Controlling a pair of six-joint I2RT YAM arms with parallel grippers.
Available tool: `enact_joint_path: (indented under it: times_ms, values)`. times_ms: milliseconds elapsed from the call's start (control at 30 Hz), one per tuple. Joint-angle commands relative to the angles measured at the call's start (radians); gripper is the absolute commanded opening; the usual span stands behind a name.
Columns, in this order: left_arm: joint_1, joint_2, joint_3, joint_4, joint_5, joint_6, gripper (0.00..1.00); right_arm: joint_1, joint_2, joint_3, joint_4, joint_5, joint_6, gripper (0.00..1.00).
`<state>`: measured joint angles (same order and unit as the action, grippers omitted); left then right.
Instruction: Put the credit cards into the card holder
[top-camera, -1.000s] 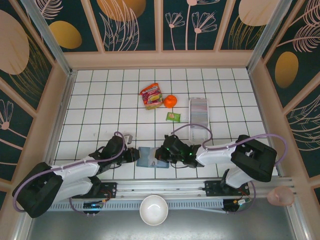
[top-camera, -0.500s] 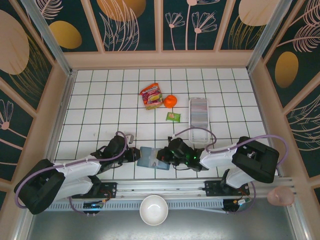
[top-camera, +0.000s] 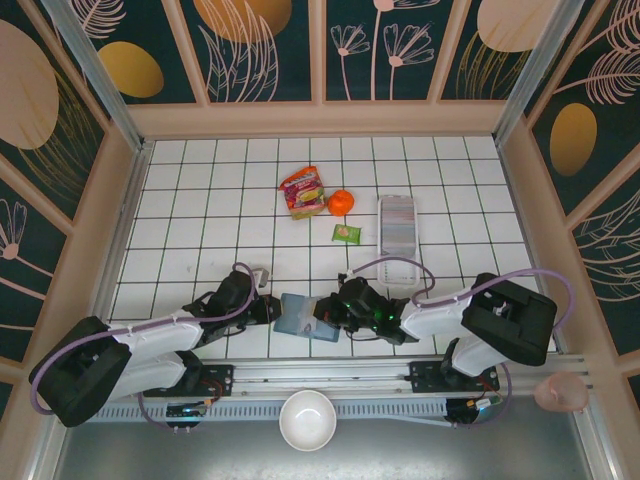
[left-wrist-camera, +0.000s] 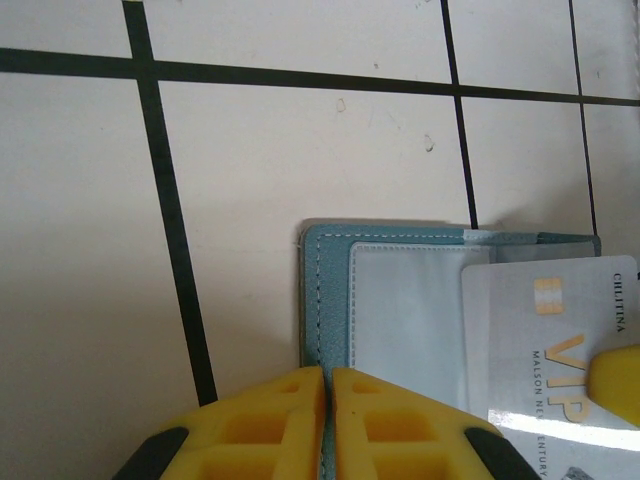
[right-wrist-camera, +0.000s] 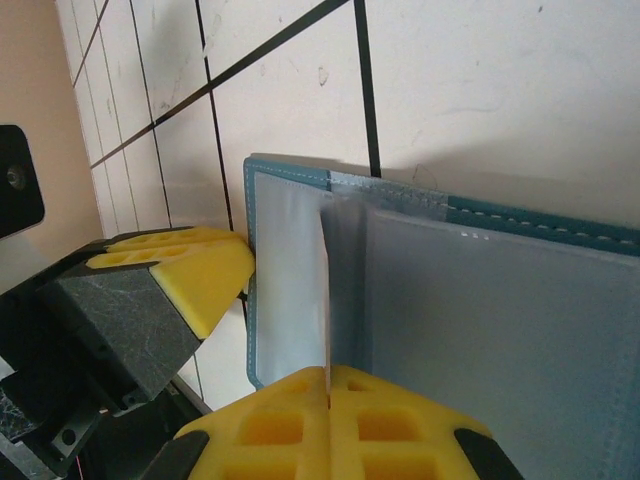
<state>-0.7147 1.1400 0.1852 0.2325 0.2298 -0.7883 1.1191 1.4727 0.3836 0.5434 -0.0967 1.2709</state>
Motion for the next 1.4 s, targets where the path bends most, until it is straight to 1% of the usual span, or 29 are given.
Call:
enact_joint_path:
  times_ms: [0, 500, 600, 700, 800, 900, 967, 1000, 1067, 1133, 1300, 1367]
  values:
    - [-0.014, 0.029, -0.007, -0.063, -0.002, 0.013, 0.11, 0.005, 0.023, -0.005, 0.016, 0.031, 0.022, 0.00]
    - [-0.020, 0.045, -0.006, -0.060, -0.006, 0.012, 0.10, 0.038, 0.067, -0.001, 0.013, 0.069, 0.070, 0.00]
    - [-0.021, 0.049, -0.005, -0.059, -0.003, 0.012, 0.10, 0.057, 0.080, 0.044, -0.054, 0.073, 0.040, 0.00]
    - [-0.022, 0.048, -0.005, -0.059, -0.005, 0.011, 0.10, 0.076, 0.090, 0.107, -0.158, 0.099, 0.015, 0.00]
    - [-0.024, 0.047, -0.007, -0.061, -0.006, 0.011, 0.09, 0.078, 0.093, 0.126, -0.195, 0.109, 0.027, 0.00]
    - [-0.026, 0.039, -0.006, -0.064, -0.009, 0.009, 0.09, 0.078, 0.094, 0.128, -0.209, 0.109, 0.052, 0.04]
    - [-0.025, 0.037, -0.008, -0.064, -0.009, 0.008, 0.09, 0.079, 0.102, 0.147, -0.250, 0.117, 0.063, 0.08]
    - [-0.026, 0.035, -0.007, -0.064, -0.010, 0.006, 0.09, 0.079, 0.106, 0.160, -0.280, 0.129, 0.069, 0.11]
    - [-0.027, 0.033, -0.008, -0.064, -0.012, 0.006, 0.09, 0.081, 0.108, 0.184, -0.341, 0.140, 0.073, 0.22]
    - [-0.027, 0.033, -0.008, -0.067, -0.017, 0.006, 0.09, 0.083, 0.105, 0.201, -0.382, 0.147, 0.063, 0.29]
    - [-0.028, 0.032, -0.010, -0.067, -0.018, 0.004, 0.09, 0.085, 0.091, 0.251, -0.493, 0.165, 0.027, 0.33]
    - [-0.028, 0.032, -0.009, -0.067, -0.019, 0.004, 0.09, 0.090, 0.091, 0.277, -0.548, 0.177, 0.009, 0.38]
